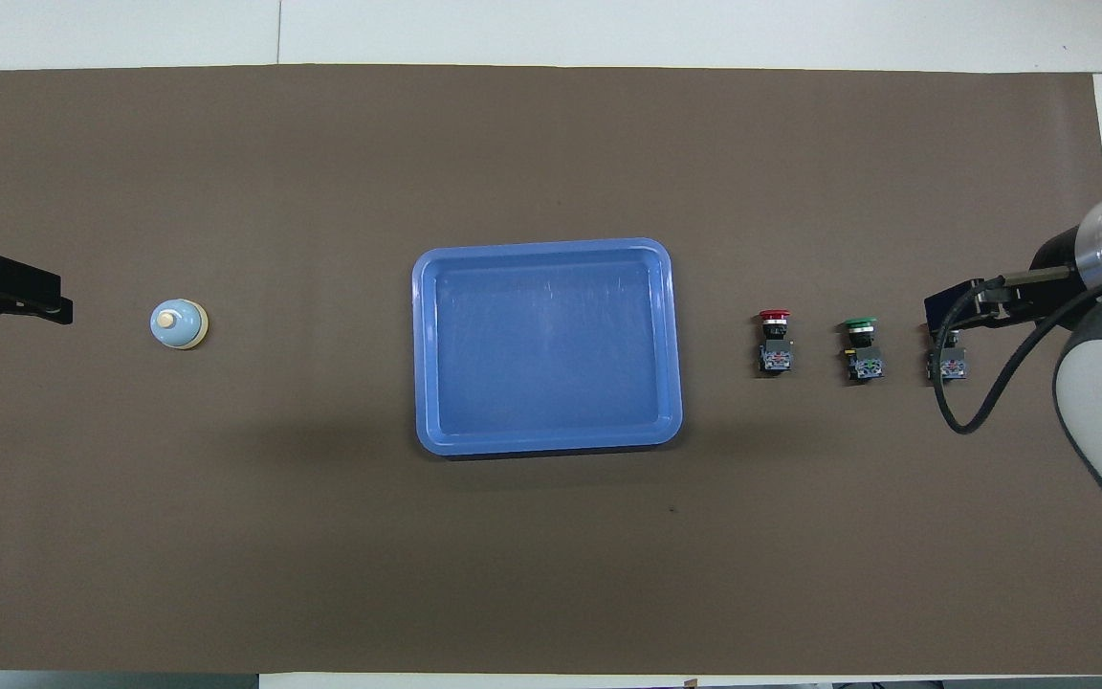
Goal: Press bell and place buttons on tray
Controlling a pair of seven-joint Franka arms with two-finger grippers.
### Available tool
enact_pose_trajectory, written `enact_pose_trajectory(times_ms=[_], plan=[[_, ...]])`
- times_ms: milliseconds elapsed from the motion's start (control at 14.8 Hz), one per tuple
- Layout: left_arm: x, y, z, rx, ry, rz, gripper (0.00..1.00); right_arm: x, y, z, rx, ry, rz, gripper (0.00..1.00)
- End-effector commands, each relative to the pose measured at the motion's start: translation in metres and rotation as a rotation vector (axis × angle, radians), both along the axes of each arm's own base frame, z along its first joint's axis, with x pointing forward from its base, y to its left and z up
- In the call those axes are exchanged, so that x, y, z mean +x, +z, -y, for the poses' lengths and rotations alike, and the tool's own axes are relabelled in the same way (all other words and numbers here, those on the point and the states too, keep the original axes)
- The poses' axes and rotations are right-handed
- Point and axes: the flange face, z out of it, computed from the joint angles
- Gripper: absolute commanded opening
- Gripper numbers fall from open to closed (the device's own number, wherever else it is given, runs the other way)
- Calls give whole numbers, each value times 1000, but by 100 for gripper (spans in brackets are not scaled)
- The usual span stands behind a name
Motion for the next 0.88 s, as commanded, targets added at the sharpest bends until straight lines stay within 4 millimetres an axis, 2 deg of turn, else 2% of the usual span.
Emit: enact_pose_trajectory(times_ms=[0,67,135,202,270,405,607,810], plan=[[-6,0,-5,21,17,-6,100,-3,4,2,-8,13,-9,100],[-5,-2,-8,21,18,-3,100,-3,5,2,-8,13,-8,100],[-4,-3,-12,21,31,12,81,-3,4,2,-8,13,-9,100],[-5,-6,-15,22,43,21,30,-3,4,2,-8,13,-9,100],[-6,-6,-15,21,31,25,0,-3,4,2,-8,13,-9,100],[-10,-15,-20,21,33,43,0,-3,5,2,-8,13,-8,100],[-9,-50,-19,22,33,107,0,-3,5,2,-8,13,-8,100],[0,-89,-14,22,-4,97,0,-3,4,2,-8,13,-9,100]])
